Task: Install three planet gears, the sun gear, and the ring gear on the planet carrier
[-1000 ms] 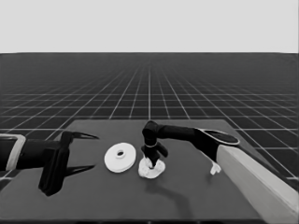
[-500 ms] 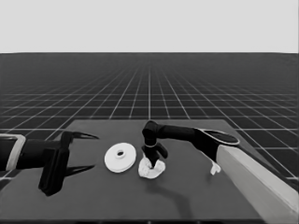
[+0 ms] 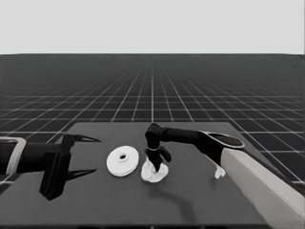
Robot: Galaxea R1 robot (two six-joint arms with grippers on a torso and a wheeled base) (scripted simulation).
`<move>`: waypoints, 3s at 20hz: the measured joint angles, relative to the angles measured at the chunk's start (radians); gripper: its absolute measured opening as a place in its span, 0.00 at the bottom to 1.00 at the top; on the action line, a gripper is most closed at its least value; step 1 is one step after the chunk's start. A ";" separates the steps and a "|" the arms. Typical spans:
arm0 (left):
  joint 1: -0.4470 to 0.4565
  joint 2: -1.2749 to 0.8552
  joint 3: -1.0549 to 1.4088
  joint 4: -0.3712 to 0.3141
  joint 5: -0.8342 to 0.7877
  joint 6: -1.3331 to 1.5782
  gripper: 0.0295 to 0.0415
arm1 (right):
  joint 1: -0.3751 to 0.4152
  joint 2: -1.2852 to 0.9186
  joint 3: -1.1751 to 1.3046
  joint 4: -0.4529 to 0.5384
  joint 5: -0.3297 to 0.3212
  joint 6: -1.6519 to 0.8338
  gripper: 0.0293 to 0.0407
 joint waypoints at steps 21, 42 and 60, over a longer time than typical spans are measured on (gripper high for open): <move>0.197 0.279 -0.131 0.479 0.427 -0.486 0.79 | -0.254 -1.339 1.465 -0.433 0.306 -1.990 0.81; 0.438 1.025 -1.480 -0.100 0.718 -1.245 0.44 | -0.255 -1.343 1.470 -0.435 0.307 -1.993 0.81; 0.263 0.974 -1.353 -0.234 0.835 -1.304 0.44 | -0.255 -1.343 1.470 -0.435 0.307 -1.993 0.81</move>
